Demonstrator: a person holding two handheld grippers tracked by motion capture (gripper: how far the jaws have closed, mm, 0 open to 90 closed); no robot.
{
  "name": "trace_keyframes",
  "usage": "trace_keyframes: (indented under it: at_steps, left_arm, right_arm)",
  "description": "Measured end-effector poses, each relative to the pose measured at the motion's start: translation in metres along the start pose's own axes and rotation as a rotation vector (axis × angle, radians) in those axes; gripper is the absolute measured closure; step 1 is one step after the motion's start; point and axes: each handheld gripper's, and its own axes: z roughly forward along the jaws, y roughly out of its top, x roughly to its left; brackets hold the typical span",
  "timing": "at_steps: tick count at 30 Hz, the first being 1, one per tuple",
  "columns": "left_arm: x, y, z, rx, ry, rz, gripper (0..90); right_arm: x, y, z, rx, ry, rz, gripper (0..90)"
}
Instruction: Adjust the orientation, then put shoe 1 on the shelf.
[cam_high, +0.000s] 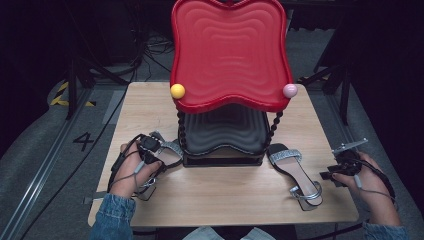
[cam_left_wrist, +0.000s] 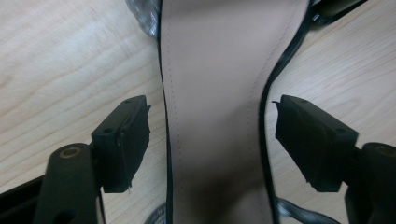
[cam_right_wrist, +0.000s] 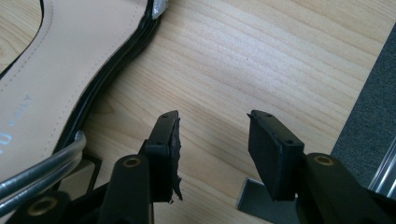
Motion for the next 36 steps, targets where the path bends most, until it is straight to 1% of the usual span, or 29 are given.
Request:
trace_keyframes:
  at_steps: [1,2,3,4,5,6,8,9,10,12,13,14,15,17,20,22,23,25,26,28,29,30,31,33,34,36]
  left_arm:
    - [0.002,0.001,0.003,0.014,0.020,0.024,26.7]
    - [0.002,0.002,0.006,0.034,0.016,0.022,26.6]
    - [0.004,0.002,0.010,0.034,0.024,0.035,26.6]
    - [0.005,0.003,0.012,0.051,0.021,0.034,26.5]
    - [0.005,0.003,0.015,0.065,0.035,0.037,26.5]
    - [0.005,0.003,0.016,0.073,0.032,0.038,26.5]
    - [0.006,0.003,0.020,0.093,0.036,0.063,26.7]
    - [0.005,0.004,0.021,0.103,0.040,0.064,27.7]
    - [0.005,0.004,0.021,0.099,0.043,0.060,27.0]
    - [0.005,0.005,0.020,0.098,0.035,0.067,31.6]
    - [0.003,0.005,0.018,0.091,0.011,0.076,36.0]
    - [0.003,0.005,0.018,0.091,0.011,0.076,39.7]
    - [0.002,0.006,0.018,0.089,0.020,0.078,39.7]
    - [0.001,0.006,0.018,0.091,0.027,0.072,40.6]
    - [0.000,0.005,0.017,0.078,0.046,0.059,41.2]
    - [-0.001,0.005,0.017,0.080,0.049,0.050,41.6]
    - [-0.001,0.005,0.016,0.081,0.061,0.058,41.7]
    - [-0.003,0.004,0.015,0.066,0.084,0.042,41.8]
    - [-0.003,0.004,0.013,0.058,0.080,0.034,41.8]
    - [-0.003,0.003,0.010,0.057,0.085,0.029,41.9]
    - [-0.002,0.002,0.009,0.069,0.074,0.031,41.8]
    - [-0.003,0.001,0.008,0.067,0.061,0.002,41.9]
    - [-0.003,0.000,0.006,0.068,0.067,-0.013,41.9]
    - [-0.002,-0.001,0.001,0.059,0.081,-0.009,41.9]
    - [-0.002,-0.002,0.000,0.061,0.061,-0.029,41.9]
    - [-0.002,-0.004,-0.004,0.047,0.063,-0.041,41.9]
  right_arm:
    - [0.000,-0.001,0.000,-0.001,0.001,0.001,53.8]
    - [0.000,-0.001,0.000,-0.001,-0.001,0.001,53.6]
    - [0.000,-0.002,0.000,0.001,-0.001,0.003,53.5]
    - [0.000,-0.002,0.000,-0.001,-0.001,0.004,53.4]
    - [0.000,-0.003,0.000,-0.003,-0.004,0.003,53.4]
    - [0.000,-0.003,0.000,-0.002,-0.003,0.002,53.3]
    - [-0.001,-0.004,-0.001,-0.002,-0.003,0.003,53.2]
    - [-0.001,-0.004,0.000,-0.003,-0.005,0.004,53.1]
    - [-0.001,-0.005,0.000,-0.004,-0.003,0.005,52.9]
    - [-0.001,-0.005,0.000,-0.005,-0.005,0.005,52.5]
    - [-0.001,-0.006,0.000,-0.004,-0.005,0.006,52.0]
    - [-0.001,-0.006,0.000,-0.004,-0.005,0.006,52.0]
    - [-0.001,-0.007,0.000,-0.005,-0.006,0.006,51.8]
    - [-0.001,-0.007,-0.001,-0.013,0.000,0.008,51.5]
    - [-0.001,-0.007,-0.002,-0.016,-0.002,0.008,51.5]
    - [-0.001,-0.007,-0.002,-0.019,-0.003,0.003,51.4]
    - [-0.001,-0.007,-0.002,-0.020,-0.002,0.003,51.4]
    - [-0.001,-0.007,-0.002,-0.022,0.001,0.002,51.4]
    - [-0.001,-0.006,-0.002,-0.023,0.002,0.005,51.3]
    - [-0.002,-0.005,-0.002,-0.027,-0.005,0.004,51.3]
    - [-0.002,-0.005,-0.002,-0.028,-0.004,0.004,51.4]
    - [-0.002,-0.004,-0.002,-0.028,-0.004,0.004,51.3]
    - [-0.002,-0.004,-0.002,-0.028,-0.003,0.003,51.4]
    - [-0.002,-0.003,-0.002,-0.028,-0.006,-0.004,51.3]
    - [-0.001,-0.003,-0.002,-0.028,-0.003,0.001,51.3]
    - [0.000,-0.003,-0.002,-0.030,0.001,0.004,51.3]
